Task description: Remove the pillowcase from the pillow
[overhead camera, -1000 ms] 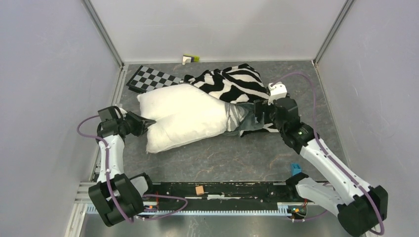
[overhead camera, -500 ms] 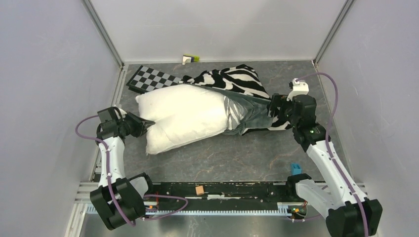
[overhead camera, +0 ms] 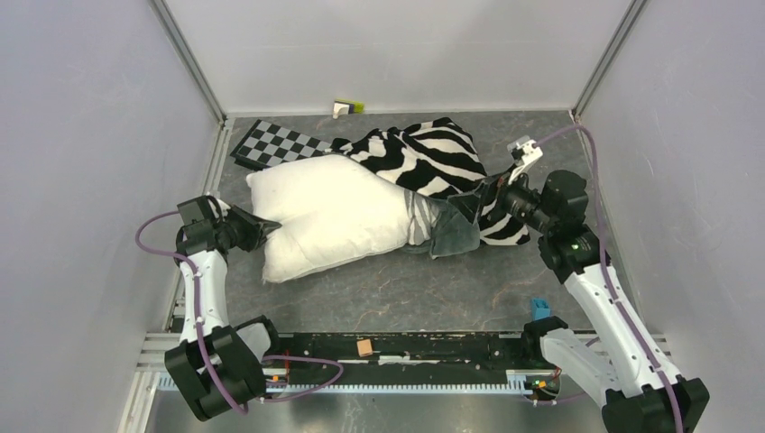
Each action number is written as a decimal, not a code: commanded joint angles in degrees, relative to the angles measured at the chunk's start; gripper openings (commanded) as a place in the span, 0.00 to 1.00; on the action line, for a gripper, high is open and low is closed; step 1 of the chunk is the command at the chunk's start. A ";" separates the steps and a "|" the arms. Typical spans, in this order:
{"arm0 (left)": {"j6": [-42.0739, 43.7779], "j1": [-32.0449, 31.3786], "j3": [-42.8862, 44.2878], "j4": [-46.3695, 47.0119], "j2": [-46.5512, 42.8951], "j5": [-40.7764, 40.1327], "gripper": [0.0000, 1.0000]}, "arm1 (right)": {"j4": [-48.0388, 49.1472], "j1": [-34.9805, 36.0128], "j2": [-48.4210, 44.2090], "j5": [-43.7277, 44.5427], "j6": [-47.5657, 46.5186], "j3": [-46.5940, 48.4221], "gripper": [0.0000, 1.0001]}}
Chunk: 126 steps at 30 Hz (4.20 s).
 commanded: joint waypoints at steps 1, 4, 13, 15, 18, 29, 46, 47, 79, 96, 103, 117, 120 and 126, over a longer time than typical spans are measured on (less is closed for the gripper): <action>2.07 1.22 1.64 3.36 -1.37 -2.61 0.02 | 0.59 -0.55 -2.00 10.06 3.05 5.77 0.98; 2.08 1.18 1.70 3.35 -1.40 -2.64 0.02 | -0.62 -0.98 -2.79 23.81 4.71 6.35 0.98; 1.35 1.23 0.85 4.24 -1.89 -2.38 0.02 | -0.91 -7.92 -1.99 32.66 7.98 -2.95 0.98; 1.29 1.25 0.77 4.24 -2.04 -2.30 0.02 | 1.57 -11.07 -3.08 29.25 10.25 -6.99 0.98; 1.28 1.21 0.68 4.26 -2.24 -2.21 0.02 | 2.26 -17.37 -3.65 25.80 12.11 -10.17 0.98; 0.76 1.28 0.37 5.09 -2.60 -1.42 0.02 | 5.09 -28.06 -10.63 12.47 24.75 -25.17 0.98; 0.80 1.27 0.32 5.11 -3.00 -1.49 0.02 | 26.62 -28.68 -5.64 4.54 33.67 -38.02 0.73; 0.76 1.28 0.38 5.10 -3.02 -1.55 0.02 | 26.82 -28.70 -6.21 5.59 33.20 -37.70 0.58; -5.55 6.85 12.82 -5.95 -11.11 -37.23 0.02 | -4.89 -35.49 -12.69 74.86 22.14 -5.33 0.00; -0.75 -22.67 21.67 -8.03 -8.35 -24.61 1.00 | 1.12 -25.56 -1.37 7.18 3.75 0.64 0.98; -0.85 -30.42 14.38 -5.85 -3.79 -26.56 1.00 | 10.10 -14.17 6.30 2.92 3.83 -6.06 0.98; -6.78 -31.85 1.63 1.74 -1.33 -29.96 1.00 | 14.70 0.39 24.09 8.08 1.12 -0.52 0.82; -6.78 -31.85 1.29 1.51 -0.22 -30.65 1.00 | 16.24 0.35 20.92 14.71 2.75 -2.88 0.51; -7.14 -31.85 -0.38 2.32 -1.40 -31.55 1.00 | 10.46 0.31 16.24 28.08 0.87 -0.28 0.00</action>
